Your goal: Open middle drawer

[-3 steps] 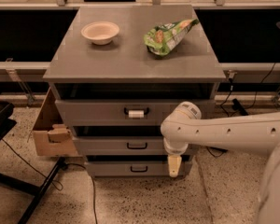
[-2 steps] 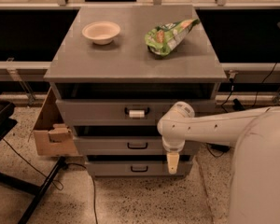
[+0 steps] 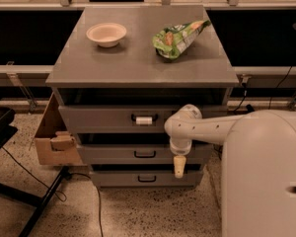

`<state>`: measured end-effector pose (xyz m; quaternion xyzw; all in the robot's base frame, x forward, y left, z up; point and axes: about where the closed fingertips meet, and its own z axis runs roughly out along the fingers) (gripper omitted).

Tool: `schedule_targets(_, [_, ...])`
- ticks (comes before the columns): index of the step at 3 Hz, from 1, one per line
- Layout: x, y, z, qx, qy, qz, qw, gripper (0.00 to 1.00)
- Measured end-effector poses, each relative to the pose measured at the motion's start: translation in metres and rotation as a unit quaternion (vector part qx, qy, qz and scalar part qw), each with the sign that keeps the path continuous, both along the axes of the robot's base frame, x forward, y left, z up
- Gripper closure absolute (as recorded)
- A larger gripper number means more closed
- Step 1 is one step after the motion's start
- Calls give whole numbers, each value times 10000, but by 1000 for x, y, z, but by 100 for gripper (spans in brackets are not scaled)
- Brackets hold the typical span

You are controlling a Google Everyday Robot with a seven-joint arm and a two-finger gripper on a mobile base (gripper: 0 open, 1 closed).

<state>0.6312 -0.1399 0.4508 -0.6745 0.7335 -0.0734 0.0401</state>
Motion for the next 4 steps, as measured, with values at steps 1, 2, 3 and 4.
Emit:
schedule_targets(1, [5,1,-5,66,64,-45,9999,25])
schedule_targets(2, [-6,-12,-17,139,308,-285,9990,48])
schedule_targets(3, [-11,-21,-14,166,350,-447,9982,76])
schedule_targets(4, [-11,-21,-13,166,350,-447,9982,61])
